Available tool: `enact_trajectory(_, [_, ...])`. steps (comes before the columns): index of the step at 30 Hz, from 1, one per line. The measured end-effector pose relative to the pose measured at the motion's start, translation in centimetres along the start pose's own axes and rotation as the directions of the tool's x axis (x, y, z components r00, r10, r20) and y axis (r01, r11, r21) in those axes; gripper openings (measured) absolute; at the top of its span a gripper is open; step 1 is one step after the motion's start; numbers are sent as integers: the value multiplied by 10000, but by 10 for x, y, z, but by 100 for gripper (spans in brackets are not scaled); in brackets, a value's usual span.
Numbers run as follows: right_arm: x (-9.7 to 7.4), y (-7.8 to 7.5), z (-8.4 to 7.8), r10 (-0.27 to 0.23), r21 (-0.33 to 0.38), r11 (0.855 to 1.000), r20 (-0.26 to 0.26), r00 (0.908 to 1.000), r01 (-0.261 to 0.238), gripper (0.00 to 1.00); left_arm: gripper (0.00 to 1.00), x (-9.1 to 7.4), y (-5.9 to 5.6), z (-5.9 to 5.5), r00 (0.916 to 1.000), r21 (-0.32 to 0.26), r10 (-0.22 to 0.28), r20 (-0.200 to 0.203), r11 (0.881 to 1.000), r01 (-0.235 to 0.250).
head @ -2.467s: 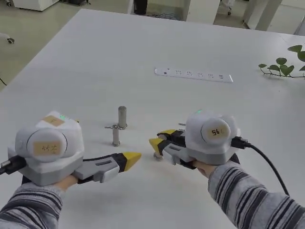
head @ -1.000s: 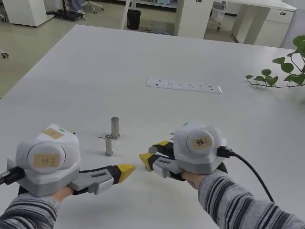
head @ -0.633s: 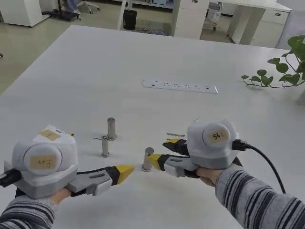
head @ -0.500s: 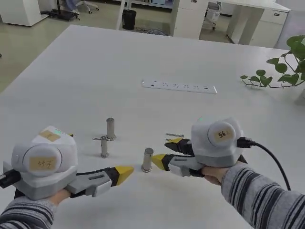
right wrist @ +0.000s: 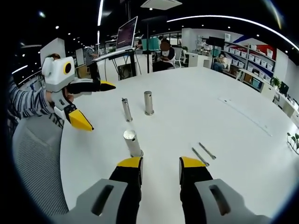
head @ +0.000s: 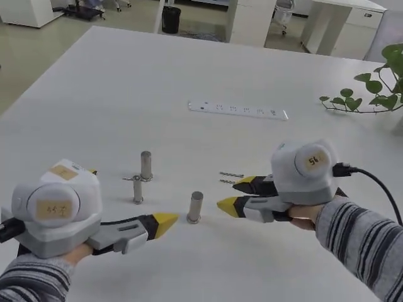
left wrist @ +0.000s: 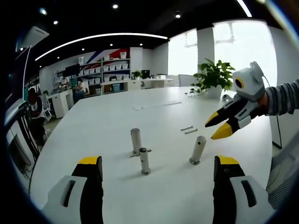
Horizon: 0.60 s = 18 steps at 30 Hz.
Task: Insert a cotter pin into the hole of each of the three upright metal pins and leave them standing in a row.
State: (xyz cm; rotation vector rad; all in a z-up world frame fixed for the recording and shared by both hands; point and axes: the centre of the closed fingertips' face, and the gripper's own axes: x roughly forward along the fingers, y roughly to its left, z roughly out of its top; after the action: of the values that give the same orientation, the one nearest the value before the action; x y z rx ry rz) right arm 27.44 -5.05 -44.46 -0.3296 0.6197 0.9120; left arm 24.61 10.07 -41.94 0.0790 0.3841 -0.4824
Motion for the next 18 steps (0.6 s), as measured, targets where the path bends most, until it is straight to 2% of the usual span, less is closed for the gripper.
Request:
enact_trajectory(8, [5, -27, -6, -227, -113, 9997, -692, 9973, 220, 23, 99, 0, 2, -3, 9998, 15, 62, -168, 10000, -62])
enact_trajectory(13, [11, -45, -10, -380, -177, 9992, -1165, 9925, 362, 21, 99, 1, 1, -3, 9998, 58, 26, -196, 10000, -25])
enact_trajectory(18, [19, -53, -15, -339, -20, 9994, -1532, 9876, 340, 19, 99, 2, 1, -4, 9997, 151, 13, -258, 9999, -9])
